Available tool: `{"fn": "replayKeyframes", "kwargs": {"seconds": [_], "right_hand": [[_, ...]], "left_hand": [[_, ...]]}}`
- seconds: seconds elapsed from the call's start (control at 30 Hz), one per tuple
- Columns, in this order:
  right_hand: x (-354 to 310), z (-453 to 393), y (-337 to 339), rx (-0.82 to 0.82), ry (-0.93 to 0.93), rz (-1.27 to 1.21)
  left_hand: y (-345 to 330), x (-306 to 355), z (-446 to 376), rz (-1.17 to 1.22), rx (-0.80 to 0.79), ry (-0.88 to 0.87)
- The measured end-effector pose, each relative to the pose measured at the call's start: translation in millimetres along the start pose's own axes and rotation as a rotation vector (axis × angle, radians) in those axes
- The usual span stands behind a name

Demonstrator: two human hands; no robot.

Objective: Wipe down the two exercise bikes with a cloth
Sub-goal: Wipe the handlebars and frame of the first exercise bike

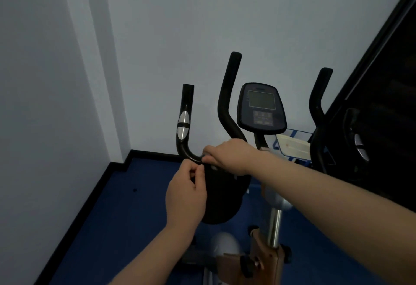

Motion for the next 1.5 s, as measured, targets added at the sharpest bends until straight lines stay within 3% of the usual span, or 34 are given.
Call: {"fn": "replayKeyframes", "kwargs": {"seconds": [0.2, 0.3, 0.43, 0.6, 0.67, 0.9, 1.0, 1.1, 1.23, 1.3, 1.43, 1.5], "right_hand": [[0.9, 11.1, -3.6, 0.024, 0.089, -0.147], [-5.8, 1.1, 2.4, -0.062, 0.05, -0.194], [-18.2, -19.1, 7.1, -0.135, 0.115, -0.751], [-10.7, -14.6, 2.8, -0.253, 0.153, -0.915], [-9.6, -16.4, 3.7, -0.233, 0.144, -0.882], [-26.4, -34.3, 8.9, -0.099, -0.019, -1.027], [-29.3, -36.0, 6.4, -0.1, -0.03, -1.045], [-28.0, -43.9, 6.8, -0.081, -0.08, -1.267], [-26.9, -60.0, 16.3, 0.154, -0.157, -1.654], [-27.0, -63.4, 15.1, 0.281, -0.195, -1.698], [-31.7, -64.2, 15.7, 0.238, -0.208, -1.68], [-23.2, -70.6, 29.2, 0.314, -0.239, -1.685]], "left_hand": [[1.7, -2.5, -0.4, 0.012, -0.026, -0.015], [-1.2, -0.2, -2.1, 0.02, 0.006, 0.004], [-1.8, -4.1, -2.8, 0.052, -0.026, -0.001], [5.7, -5.9, -7.0, 0.116, -0.198, -0.008], [21.5, -4.8, -17.2, 0.076, -0.227, -0.099], [75.5, 7.9, -129.9, -0.026, -0.037, -0.237], [78.8, 16.3, -171.9, -0.09, -0.115, -0.32], [74.3, 12.2, -203.2, -0.088, -0.249, -0.26], [67.9, 0.9, -221.9, -0.002, -0.36, -0.183], [68.2, -4.1, -226.0, -0.005, -0.375, -0.198], [72.4, -9.2, -238.1, -0.026, -0.375, -0.284], [72.7, -12.1, -242.7, -0.007, -0.411, -0.321]]}}
Point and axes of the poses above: each hand's wrist, its own z-axis away from the middle knuckle, its own y-axis out of the back of the hand, x = y × z, the point moved 5 cm from there along -z, towards the middle knuckle, and after that the axes turned 13 degrees about -x, right-handed, at the moved point
